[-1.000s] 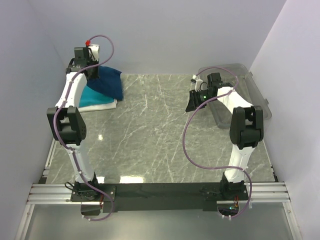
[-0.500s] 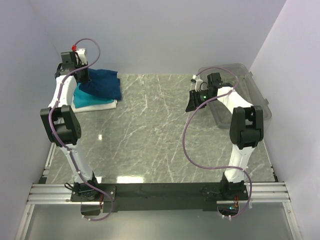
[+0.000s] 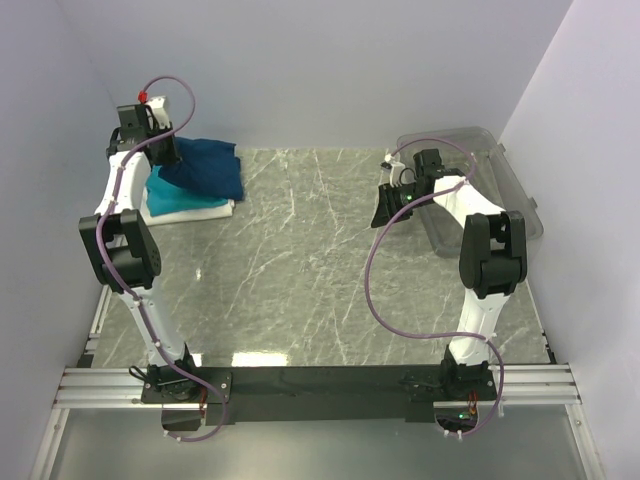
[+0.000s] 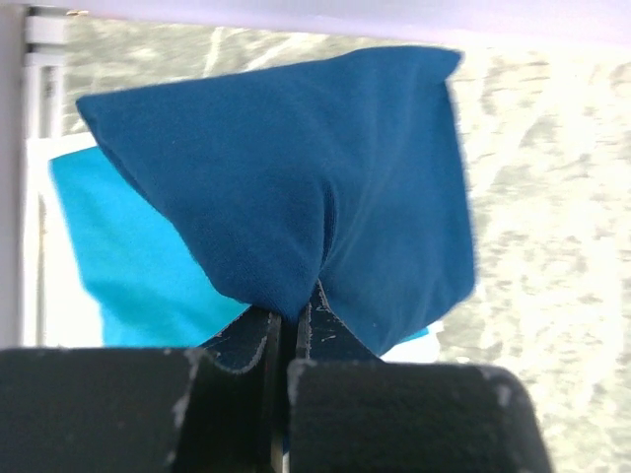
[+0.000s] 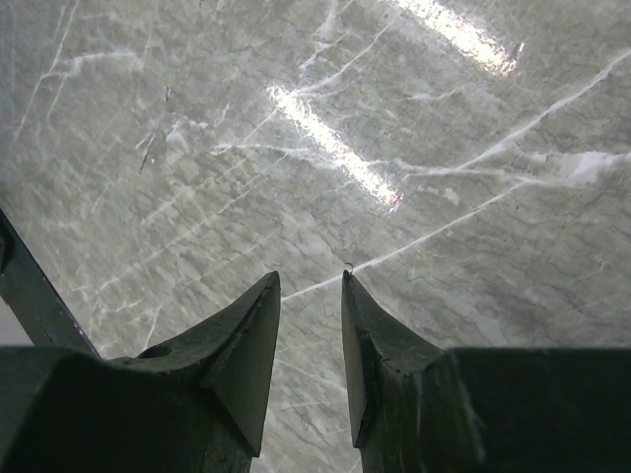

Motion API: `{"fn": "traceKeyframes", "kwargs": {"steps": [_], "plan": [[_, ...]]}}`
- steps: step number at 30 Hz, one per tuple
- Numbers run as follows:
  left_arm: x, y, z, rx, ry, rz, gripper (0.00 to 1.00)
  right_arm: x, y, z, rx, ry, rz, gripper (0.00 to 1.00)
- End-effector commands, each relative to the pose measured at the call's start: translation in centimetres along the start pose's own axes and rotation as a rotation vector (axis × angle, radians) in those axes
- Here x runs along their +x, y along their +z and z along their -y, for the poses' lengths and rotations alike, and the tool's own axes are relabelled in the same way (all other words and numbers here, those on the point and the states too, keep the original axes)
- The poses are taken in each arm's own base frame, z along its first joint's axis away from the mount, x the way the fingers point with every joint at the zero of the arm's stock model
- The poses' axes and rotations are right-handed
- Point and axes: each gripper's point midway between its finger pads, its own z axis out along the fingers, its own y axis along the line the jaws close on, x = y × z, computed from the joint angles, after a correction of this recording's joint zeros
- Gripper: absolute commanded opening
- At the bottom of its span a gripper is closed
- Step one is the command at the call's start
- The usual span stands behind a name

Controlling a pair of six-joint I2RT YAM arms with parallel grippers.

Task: Fold and stack the t-shirts
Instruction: Fold the tshirt

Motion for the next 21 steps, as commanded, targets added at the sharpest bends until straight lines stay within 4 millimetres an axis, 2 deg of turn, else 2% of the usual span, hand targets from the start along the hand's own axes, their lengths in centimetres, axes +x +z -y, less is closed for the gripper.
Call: {"fn": "traceKeyframes", "kwargs": {"steps": [1,4,6,12,21], "plan": [[-5.2,-2.3,2.6,0.132,-0.013,0.154,0.00,-0.5,0.1,-0.1,-0.014,-0.019,0.015,0.39],[-5.0,-2.4,4.1,0.171,-0.011,0.147,0.00,-0.5,0.2,-0.1,-0.015,-0.019,0.011,0.39],[-5.6,-2.9,4.6,0.173,-0.003,0.161,0.00,-0.5,0.2,-0.2,-0.014,-0.021,0.011,0.39],[-9.0,-5.8,5.1,0.163,0.008,0.251,0.00,-0.3,0.1,-0.1,-0.012,-0.021,0.012,0.39],[-9.9,-7.9,5.4,0.160,0.027,0.284,0.00,-0.3,0.3,-0.2,-0.016,-0.018,0.010,0.39]]}}
